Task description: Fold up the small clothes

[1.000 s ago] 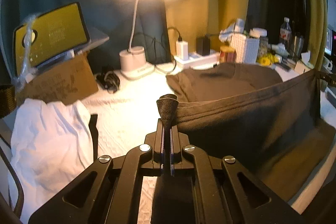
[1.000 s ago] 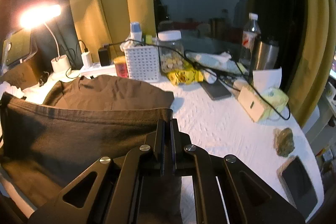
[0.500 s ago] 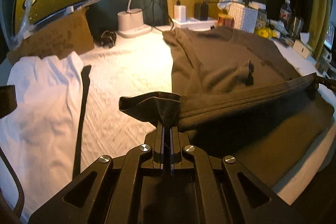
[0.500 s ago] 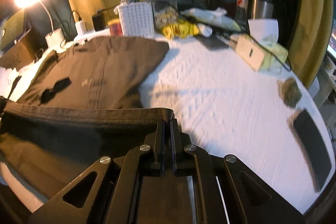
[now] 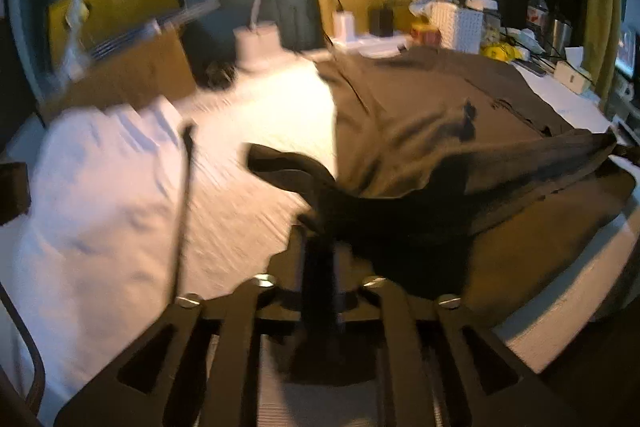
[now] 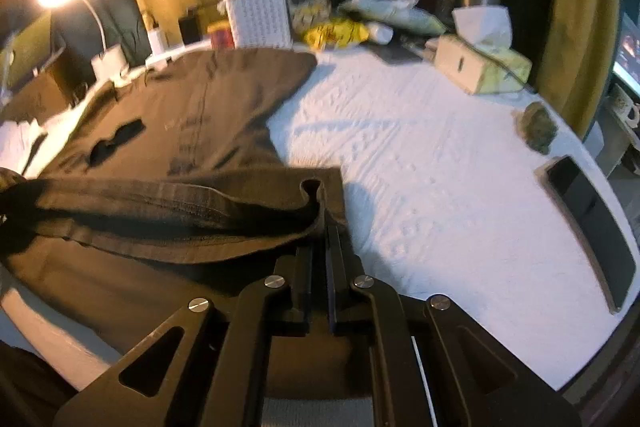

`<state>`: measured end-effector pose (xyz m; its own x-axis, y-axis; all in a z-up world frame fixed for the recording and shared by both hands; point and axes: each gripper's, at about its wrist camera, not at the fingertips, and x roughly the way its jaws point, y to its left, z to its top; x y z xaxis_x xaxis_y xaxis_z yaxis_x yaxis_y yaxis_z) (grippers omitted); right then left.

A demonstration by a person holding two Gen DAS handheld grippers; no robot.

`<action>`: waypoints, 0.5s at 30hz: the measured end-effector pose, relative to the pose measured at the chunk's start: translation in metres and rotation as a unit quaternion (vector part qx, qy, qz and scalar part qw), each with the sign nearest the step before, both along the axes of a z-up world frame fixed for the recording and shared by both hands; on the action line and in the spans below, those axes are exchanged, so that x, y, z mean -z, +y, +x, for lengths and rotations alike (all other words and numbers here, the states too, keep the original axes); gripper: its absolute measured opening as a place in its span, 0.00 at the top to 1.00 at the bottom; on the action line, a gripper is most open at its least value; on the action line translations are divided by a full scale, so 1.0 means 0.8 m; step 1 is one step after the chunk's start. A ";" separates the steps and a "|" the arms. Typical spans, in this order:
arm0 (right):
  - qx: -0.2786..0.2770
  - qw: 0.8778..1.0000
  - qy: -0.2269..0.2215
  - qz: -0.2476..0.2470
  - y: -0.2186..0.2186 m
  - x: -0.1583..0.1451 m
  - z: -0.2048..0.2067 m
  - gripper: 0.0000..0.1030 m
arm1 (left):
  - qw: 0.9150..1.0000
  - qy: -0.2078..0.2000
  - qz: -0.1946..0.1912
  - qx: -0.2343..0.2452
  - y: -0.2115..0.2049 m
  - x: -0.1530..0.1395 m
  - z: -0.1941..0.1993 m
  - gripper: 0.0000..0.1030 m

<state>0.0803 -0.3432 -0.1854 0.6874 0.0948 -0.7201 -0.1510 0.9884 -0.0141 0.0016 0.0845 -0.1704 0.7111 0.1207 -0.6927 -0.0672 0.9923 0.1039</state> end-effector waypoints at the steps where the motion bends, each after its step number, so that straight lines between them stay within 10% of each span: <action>1: 0.007 1.000 -0.008 -0.001 -0.003 -0.008 -0.002 0.94 | 1.000 -0.011 0.010 -0.012 0.004 -0.010 0.000 0.61; 4: 0.019 1.000 -0.022 0.001 -0.010 -0.023 0.000 0.88 | 0.998 -0.058 0.008 -0.039 0.020 -0.039 0.003 0.45; 7: 0.021 0.999 -0.038 0.007 -0.011 -0.038 0.008 0.55 | 0.996 -0.078 0.012 -0.039 0.024 -0.054 0.029 0.45; 15: 0.000 0.999 -0.049 0.011 0.010 -0.047 0.053 0.52 | 0.998 -0.051 -0.016 0.044 0.005 -0.048 0.136 0.46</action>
